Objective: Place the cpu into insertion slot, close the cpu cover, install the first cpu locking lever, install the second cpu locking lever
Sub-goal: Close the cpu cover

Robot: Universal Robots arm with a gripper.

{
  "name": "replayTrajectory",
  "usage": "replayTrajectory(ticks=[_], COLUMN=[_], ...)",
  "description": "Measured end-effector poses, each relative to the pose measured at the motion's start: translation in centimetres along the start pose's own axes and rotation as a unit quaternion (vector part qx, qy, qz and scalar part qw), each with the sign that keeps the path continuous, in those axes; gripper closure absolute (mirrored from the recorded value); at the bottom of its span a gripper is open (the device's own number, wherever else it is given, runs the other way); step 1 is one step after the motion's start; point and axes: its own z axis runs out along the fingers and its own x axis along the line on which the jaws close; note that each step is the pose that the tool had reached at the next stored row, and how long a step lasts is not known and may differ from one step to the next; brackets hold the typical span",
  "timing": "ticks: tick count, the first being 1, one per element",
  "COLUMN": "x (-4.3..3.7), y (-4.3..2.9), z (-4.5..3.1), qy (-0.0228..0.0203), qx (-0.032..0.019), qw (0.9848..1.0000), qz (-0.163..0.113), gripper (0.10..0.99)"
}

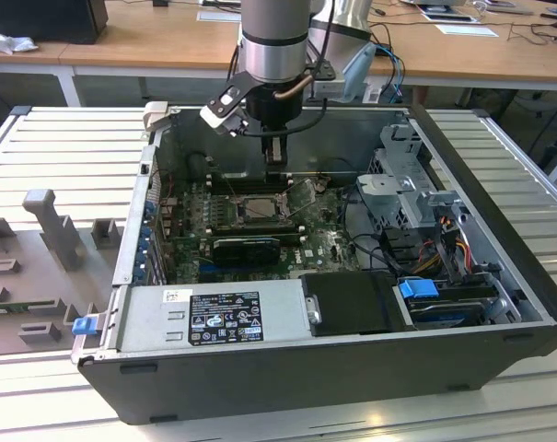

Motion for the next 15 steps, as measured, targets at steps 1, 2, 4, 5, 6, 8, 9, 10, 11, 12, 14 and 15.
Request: replayTrajectory(ticks=[1, 2, 4, 5, 6, 8, 9, 10, 11, 12, 14, 15], x=[0.00, 0.01, 0.01, 0.02, 0.02, 0.04, 0.05, 0.07, 0.08, 0.09, 0.10, 0.11], y=[0.12, 0.29, 0.35, 0.37, 0.45, 1.18, 1.53, 2.32, 2.85, 3.16, 3.56, 3.66], z=[0.00, -0.02, -0.25, -0.31, -0.30, -0.27, -0.25, -0.19, -0.13, -0.10, -0.05, -0.03], qy=[-0.0001, -0.0001, -0.0002, -0.0002, 0.0000, -0.0001, -0.0001, 0.0000, -0.0002, -0.0002, -0.0001, -0.0001], qx=[0.0000, 0.0001, 0.0001, 0.0001, 0.0000, 0.0001, 0.0000, 0.0000, 0.0001, 0.0001, 0.0001, 0.0000], qw=[1.0000, 1.0000, 1.0000, 1.0000, 1.0000, 1.0000, 1.0000, 1.0000, 1.0000, 1.0000, 1.0000, 1.0000], qz=[0.000, 0.000, 0.000, 0.000, 0.000, 0.000, 0.000, 0.000, 0.000, 0.000, 0.000, 0.000], gripper=[0.980, 0.980, 0.980, 0.980, 0.980, 0.980, 0.980, 0.980, 0.980, 0.980, 0.980, 0.980])
